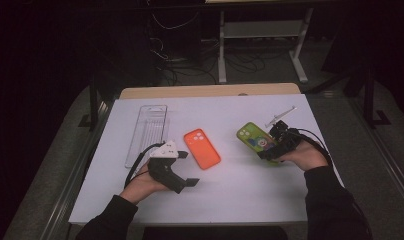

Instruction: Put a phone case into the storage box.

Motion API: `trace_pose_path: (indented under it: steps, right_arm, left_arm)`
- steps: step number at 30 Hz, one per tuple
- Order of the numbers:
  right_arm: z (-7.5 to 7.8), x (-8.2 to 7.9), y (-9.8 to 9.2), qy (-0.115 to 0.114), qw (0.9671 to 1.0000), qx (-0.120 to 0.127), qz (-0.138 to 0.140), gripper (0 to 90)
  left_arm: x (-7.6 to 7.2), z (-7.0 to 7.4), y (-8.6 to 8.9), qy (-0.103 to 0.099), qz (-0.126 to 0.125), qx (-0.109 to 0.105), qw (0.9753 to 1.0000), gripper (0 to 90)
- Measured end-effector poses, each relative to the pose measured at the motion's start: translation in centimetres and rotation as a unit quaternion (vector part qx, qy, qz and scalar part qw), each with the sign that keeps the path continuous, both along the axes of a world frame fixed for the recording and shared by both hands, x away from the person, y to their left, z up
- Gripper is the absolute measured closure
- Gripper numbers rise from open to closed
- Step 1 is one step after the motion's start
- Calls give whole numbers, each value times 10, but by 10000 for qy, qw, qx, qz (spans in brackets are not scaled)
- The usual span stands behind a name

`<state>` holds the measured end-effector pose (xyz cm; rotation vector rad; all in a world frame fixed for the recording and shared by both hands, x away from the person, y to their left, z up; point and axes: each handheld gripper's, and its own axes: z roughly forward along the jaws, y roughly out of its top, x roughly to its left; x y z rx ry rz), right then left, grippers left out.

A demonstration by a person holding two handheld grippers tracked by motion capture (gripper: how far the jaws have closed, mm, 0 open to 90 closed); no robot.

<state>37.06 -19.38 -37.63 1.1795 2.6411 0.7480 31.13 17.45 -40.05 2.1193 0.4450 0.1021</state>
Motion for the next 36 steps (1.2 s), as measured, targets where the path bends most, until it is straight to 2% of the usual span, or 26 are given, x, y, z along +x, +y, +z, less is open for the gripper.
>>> trace_pose_path:
  steps: [4,8,12,16,19,21,25,31,36]
  right_arm:
    - [6,11,4,-27,9998,18,179,157]
    - [10,19,7,-52,9988,187,449,156]
    - [11,22,13,-98,9975,234,666,156]
    - [9,23,18,-89,9955,334,877,156]
    - [9,23,23,-95,9947,296,976,156]
    - [7,23,26,-174,9930,166,1158,156]
    - [6,22,31,-266,9902,119,1369,155]
    - [5,17,35,-324,9863,45,1617,155]
    - [4,12,41,-319,9828,-18,1818,155]
  left_arm:
    - [0,0,0,-1,-4,14,10000,0]
    - [1,0,0,16,-3,34,10000,0]
    - [3,3,-1,-3,-16,86,10000,0]
    - [5,7,-3,43,29,25,10000,0]
    - [7,12,-6,17,-6,38,10000,0]
    - [9,15,-9,50,-59,50,10000,0]
    - [16,21,-17,13,-182,164,9997,0]
    - [28,29,-31,-42,-271,61,9996,0]
    - [39,34,-42,-78,-420,111,9990,0]
